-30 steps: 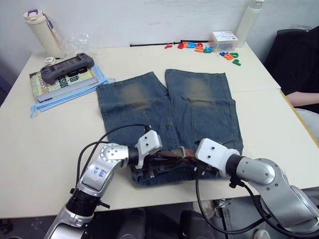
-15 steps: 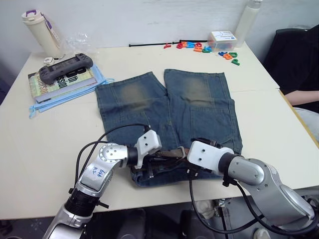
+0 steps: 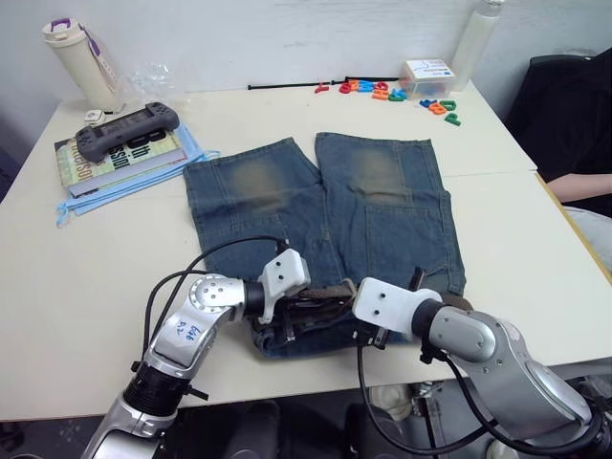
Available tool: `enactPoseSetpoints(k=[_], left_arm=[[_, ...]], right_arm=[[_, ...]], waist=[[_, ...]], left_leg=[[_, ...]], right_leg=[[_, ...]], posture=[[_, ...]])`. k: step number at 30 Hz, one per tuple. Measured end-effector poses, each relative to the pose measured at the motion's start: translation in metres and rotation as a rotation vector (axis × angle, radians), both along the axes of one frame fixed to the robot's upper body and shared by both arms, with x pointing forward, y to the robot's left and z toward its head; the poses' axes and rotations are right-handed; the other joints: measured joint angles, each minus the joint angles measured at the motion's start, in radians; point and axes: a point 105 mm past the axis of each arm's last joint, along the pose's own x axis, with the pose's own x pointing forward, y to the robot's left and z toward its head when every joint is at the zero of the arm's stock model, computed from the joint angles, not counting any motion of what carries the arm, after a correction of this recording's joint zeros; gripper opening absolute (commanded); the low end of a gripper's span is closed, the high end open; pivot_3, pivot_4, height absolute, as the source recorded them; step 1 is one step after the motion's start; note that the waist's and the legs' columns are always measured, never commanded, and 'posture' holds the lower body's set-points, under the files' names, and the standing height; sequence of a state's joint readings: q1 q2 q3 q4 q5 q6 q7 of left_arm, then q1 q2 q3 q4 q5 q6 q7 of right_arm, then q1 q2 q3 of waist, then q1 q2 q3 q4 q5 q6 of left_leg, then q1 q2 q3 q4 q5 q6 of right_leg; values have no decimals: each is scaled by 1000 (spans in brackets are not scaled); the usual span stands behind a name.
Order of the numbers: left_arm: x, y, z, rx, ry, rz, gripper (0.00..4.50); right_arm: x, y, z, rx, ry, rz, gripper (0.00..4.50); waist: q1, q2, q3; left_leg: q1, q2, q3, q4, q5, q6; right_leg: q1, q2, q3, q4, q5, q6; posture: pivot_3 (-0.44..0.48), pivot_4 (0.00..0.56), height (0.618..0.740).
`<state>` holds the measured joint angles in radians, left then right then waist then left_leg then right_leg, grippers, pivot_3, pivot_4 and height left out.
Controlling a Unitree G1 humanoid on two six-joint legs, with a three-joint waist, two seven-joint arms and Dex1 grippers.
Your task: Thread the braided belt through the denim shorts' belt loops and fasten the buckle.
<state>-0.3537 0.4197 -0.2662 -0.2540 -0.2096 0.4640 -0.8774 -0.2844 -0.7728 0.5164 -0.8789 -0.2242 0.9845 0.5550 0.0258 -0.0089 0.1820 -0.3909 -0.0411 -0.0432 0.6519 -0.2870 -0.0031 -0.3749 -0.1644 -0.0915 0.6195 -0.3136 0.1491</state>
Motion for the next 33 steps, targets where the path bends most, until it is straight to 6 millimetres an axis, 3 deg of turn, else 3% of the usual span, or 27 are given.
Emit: enactPoseSetpoints(k=[2, 3, 6, 7, 13, 14, 15, 18, 20, 23, 27, 33], left_arm=[[0, 1, 1, 7, -26, -4, 865], [0, 1, 1, 10, -34, -5, 958], [-1, 1, 3, 11, -60, -22, 2158], [-1, 1, 3, 11, -65, -26, 2375], [-4, 14, 15, -29, -57, -27, 2375], [-6, 30, 33, -72, -72, -6, 2375], [-16, 53, 36, -120, 31, 15, 2375], [-16, 64, 39, -130, 59, 37, 2375], [-21, 73, 35, -105, 81, 43, 2375], [-36, 102, 6, 37, 166, 55, 2375], [-34, 105, 4, 46, 158, 63, 2375], [-28, 86, 0, 69, 106, 26, 2375]], right_arm=[[0, 1, 0, 3, -3, 1, 0], [0, 1, 0, 4, -3, 1, 0], [0, 1, 1, 6, -8, -1, 0], [1, 1, 1, 5, -10, -2, 0], [1, 1, 2, 3, -17, -6, 0], [2, 0, 2, 1, -20, -9, 0], [1, 1, 1, 0, -18, -6, 0], [1, 1, 1, -1, -19, -7, 0], [1, 1, 1, 0, -20, -5, 0], [0, 0, -2, -3, -12, -8, 0], [0, 0, -2, -3, -13, -7, 0], [0, 1, -1, -2, -16, -2, 0]], waist=[[0, 0, 0], [0, 0, 0], [0, 0, 0], [0, 0, 0], [-4, 0, 0], [-3, 0, 0], [-4, 0, 0], [-3, 0, 0], [-3, 0, 0], [-2, 0, 0], [3, 0, 0], [-2, 0, 0]], left_leg=[[0, 0, 0, 0, 0, 0], [0, 0, 0, 0, 0, 0], [0, 0, 0, 0, 0, 0], [0, 0, 0, 0, 0, 0], [0, 1, 0, 0, 0, 0], [0, 1, 0, 0, 0, 0], [0, 1, 0, 0, 0, 0], [0, 2, 0, 0, 0, 0], [1, 2, 0, 0, 0, 0], [1, 2, 1, -2, 0, 0], [0, 2, 0, -1, -1, 0], [0, 1, 1, -2, -1, 1]], right_leg=[[0, 0, 0, 0, 0, 0], [0, 0, 0, 0, 0, 0], [0, 0, 0, 0, 0, 0], [0, 0, 0, 0, 0, 0], [0, 0, 0, 0, 0, 0], [0, 0, 0, 0, 0, 0], [0, 0, 0, 0, 0, 0], [0, 0, 1, 0, 0, 0], [0, 0, 1, 0, 0, 0], [-1, 0, 1, -3, 0, -1], [0, 0, 0, -5, 0, -1], [-1, 0, 1, -1, 0, -1]], posture=[[0, 150, 713], [0, 150, 713], [0, 150, 713], [0, 150, 713], [0, 150, 713], [0, 150, 713], [0, 150, 713], [0, 150, 713], [0, 150, 713], [0, 150, 713], [0, 150, 713], [0, 150, 713]])
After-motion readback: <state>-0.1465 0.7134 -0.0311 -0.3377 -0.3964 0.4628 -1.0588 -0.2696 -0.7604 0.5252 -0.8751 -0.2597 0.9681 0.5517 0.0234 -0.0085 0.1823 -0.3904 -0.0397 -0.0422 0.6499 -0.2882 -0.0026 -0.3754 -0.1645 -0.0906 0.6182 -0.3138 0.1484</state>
